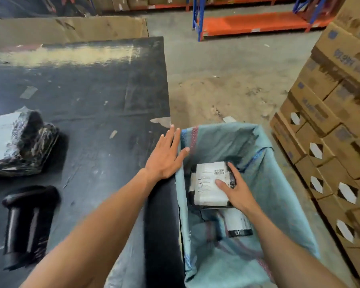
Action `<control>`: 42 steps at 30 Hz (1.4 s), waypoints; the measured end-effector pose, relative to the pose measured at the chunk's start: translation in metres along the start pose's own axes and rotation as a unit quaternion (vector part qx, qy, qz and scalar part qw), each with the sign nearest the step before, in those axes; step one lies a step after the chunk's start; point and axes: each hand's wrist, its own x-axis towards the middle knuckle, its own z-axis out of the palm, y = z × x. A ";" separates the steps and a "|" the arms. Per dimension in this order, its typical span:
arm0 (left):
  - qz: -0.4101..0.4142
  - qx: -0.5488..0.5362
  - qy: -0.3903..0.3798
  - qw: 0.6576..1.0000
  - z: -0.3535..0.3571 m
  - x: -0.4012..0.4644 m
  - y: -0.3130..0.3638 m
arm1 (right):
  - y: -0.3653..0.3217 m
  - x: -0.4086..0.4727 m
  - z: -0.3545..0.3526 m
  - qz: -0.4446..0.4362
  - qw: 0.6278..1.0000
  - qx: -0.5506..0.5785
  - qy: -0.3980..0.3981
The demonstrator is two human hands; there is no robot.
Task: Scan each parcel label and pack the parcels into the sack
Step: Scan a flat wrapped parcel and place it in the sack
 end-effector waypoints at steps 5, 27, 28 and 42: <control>-0.002 0.024 -0.005 1.000 0.004 0.003 -0.003 | 0.032 0.045 0.042 0.039 0.996 -0.022 -0.077; 0.003 0.070 0.000 0.998 0.010 0.005 -0.005 | 0.103 0.074 0.130 0.036 0.891 -0.434 -0.126; 0.002 0.071 0.000 0.997 0.010 0.005 -0.005 | 0.107 0.075 0.132 0.031 0.880 -0.449 -0.150; 0.001 0.063 -0.005 0.998 0.012 0.004 -0.009 | 0.095 0.074 0.124 0.044 0.830 -0.517 -0.206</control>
